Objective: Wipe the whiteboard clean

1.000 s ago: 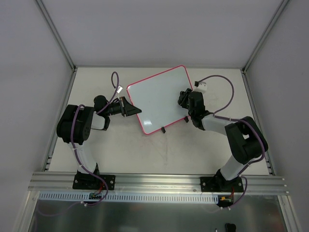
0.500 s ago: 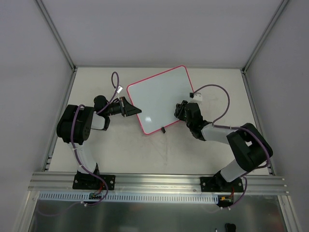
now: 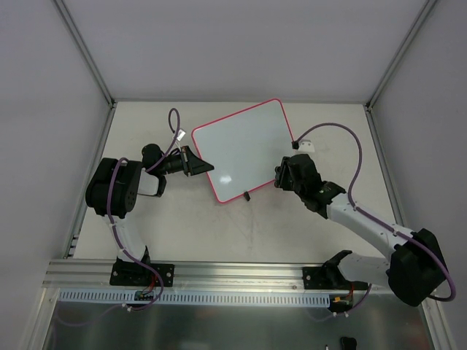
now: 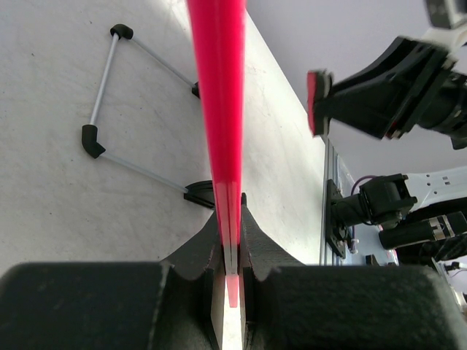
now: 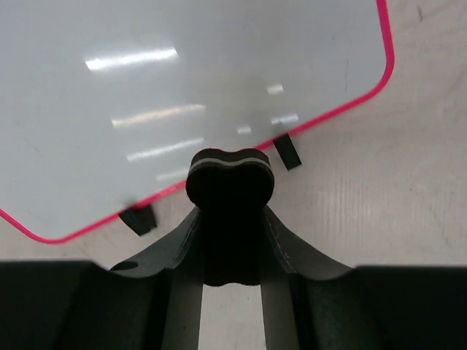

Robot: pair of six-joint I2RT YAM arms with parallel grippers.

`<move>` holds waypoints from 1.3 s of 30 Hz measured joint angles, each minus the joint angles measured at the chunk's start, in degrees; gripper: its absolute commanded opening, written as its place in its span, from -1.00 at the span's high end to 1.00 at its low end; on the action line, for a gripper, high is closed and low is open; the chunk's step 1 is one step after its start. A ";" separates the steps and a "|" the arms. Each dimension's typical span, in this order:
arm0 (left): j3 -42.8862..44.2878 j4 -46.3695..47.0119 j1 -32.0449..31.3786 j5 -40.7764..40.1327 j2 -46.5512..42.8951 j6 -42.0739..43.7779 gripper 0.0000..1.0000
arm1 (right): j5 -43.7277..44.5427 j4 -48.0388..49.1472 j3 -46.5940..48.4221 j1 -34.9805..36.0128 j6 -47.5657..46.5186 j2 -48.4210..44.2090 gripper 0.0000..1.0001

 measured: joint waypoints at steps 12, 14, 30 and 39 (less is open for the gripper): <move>0.00 0.00 0.00 0.00 0.00 -0.02 1.00 | -9.99 -13.18 -4.74 4.04 -0.81 4.94 0.95; 0.00 0.00 0.02 0.00 0.00 -0.02 0.99 | -10.56 -13.86 -5.62 4.85 -0.79 5.20 0.90; 0.00 0.02 0.00 0.07 0.00 -0.02 0.75 | -9.94 -15.43 -6.40 8.46 -0.96 8.22 0.15; 0.00 0.04 0.02 1.07 -0.02 0.00 0.48 | -8.39 -15.67 -6.27 9.35 -1.38 8.68 -0.29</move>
